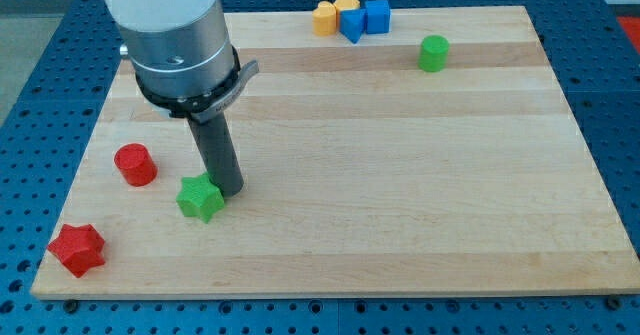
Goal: Slide the green star towards the bottom left corner of the board
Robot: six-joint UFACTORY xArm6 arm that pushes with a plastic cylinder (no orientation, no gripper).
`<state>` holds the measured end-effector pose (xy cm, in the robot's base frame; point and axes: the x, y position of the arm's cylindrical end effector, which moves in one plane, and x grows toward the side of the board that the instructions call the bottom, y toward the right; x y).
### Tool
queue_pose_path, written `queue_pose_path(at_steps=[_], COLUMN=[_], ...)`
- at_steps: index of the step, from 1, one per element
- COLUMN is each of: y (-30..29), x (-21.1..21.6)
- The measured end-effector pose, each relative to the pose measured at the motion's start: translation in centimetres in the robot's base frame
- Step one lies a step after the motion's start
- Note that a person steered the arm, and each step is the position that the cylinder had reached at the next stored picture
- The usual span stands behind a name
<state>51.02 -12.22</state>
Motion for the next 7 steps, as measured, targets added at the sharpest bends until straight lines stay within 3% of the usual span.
queue_pose_path(at_steps=[3,7], y=[-4.9,-5.0], x=[0.4,4.3])
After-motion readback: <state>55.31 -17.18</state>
